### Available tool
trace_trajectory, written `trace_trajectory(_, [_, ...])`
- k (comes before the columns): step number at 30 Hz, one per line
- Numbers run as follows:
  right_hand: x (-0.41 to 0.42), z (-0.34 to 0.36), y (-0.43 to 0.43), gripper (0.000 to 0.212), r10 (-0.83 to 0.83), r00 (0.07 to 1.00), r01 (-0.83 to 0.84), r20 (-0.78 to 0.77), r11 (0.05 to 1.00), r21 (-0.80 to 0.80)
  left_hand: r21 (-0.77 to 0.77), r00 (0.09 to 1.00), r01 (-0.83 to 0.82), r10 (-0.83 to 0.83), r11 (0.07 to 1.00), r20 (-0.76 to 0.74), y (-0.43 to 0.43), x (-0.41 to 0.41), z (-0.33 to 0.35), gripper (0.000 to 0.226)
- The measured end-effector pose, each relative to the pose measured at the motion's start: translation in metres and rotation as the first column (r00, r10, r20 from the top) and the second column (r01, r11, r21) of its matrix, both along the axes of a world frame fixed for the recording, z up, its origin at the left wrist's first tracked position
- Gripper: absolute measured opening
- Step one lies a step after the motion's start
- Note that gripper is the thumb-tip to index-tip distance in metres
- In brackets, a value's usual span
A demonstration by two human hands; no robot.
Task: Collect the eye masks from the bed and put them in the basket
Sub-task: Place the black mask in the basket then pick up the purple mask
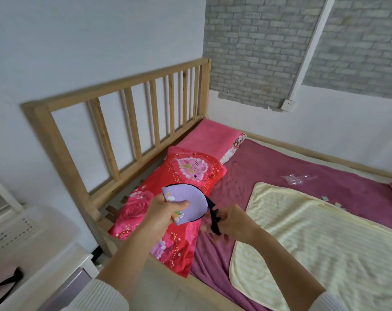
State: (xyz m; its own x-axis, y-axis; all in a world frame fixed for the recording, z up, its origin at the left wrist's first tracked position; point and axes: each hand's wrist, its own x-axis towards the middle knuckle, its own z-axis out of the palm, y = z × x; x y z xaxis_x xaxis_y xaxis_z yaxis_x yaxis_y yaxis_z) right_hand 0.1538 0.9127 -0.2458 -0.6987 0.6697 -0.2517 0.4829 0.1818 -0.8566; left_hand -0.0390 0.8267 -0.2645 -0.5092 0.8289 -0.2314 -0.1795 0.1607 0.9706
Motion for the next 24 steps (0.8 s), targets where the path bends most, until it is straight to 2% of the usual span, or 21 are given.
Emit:
trace_trajectory(1, [-0.004, 0.002, -0.004, 0.013, 0.005, 0.997, -0.009, -0.08, 0.999, -0.045, 0.001, 1.0, -0.004, 0.004, 1.0, 0.01, -0.002, 0.0, 0.0, 0.02])
trace_trajectory(3, [-0.014, 0.002, -0.011, 0.002, -0.114, 0.973, 0.089, -0.203, 0.988, -0.129, 0.024, 0.998, 0.004, -0.006, 1.0, 0.062, -0.007, 0.002, 0.0, 0.015])
trace_trajectory(6, [-0.03, -0.004, -0.017, 0.035, -0.388, 0.884, 0.302, -0.261, 0.9, -0.315, 0.061, 0.99, 0.01, -0.019, 0.998, 0.138, -0.012, 0.005, 0.005, 0.02])
trace_trajectory(8, [-0.039, -0.003, -0.023, 0.041, -0.543, 0.808, 0.38, -0.23, 0.778, -0.501, 0.063, 0.997, -0.011, 0.007, 0.998, 0.074, -0.015, 0.007, 0.01, 0.018])
trace_trajectory(10, [-0.046, -0.002, -0.027, 0.051, -0.632, 0.756, 0.396, -0.171, 0.649, -0.65, 0.017, 0.988, -0.116, 0.118, 0.993, -0.097, -0.02, 0.008, 0.01, 0.024])
trace_trajectory(12, [-0.053, -0.002, -0.031, 0.059, -0.643, 0.752, 0.361, -0.147, 0.587, -0.724, 0.032, 0.945, -0.209, 0.21, 0.977, -0.252, -0.03, 0.01, 0.007, 0.021])
trace_trajectory(14, [-0.061, -0.004, -0.034, 0.064, -0.658, 0.743, 0.351, -0.121, 0.537, -0.767, 0.088, 0.928, -0.175, 0.194, 0.981, -0.317, -0.038, 0.012, 0.001, 0.009])
trace_trajectory(16, [-0.067, -0.004, -0.036, 0.065, -0.684, 0.723, 0.358, -0.093, 0.487, -0.797, 0.088, 0.931, -0.131, 0.153, 0.988, -0.332, -0.045, 0.013, -0.003, 0.01])
trace_trajectory(19, [-0.078, -0.001, -0.042, 0.067, -0.697, 0.711, 0.344, -0.096, 0.464, -0.816, 0.08, 0.942, -0.09, 0.111, 0.993, -0.316, -0.05, 0.013, -0.007, 0.036])
trace_trajectory(22, [-0.093, 0.001, -0.052, 0.067, -0.664, 0.74, 0.311, -0.108, 0.479, -0.821, 0.16, 0.945, -0.025, 0.076, 0.987, -0.317, -0.049, 0.018, -0.008, 0.016])
trace_trajectory(24, [-0.103, 0.001, -0.057, 0.064, -0.663, 0.741, 0.292, -0.111, 0.466, -0.835, 0.2, 0.939, -0.029, 0.096, 0.979, -0.332, -0.048, 0.016, -0.005, 0.014])
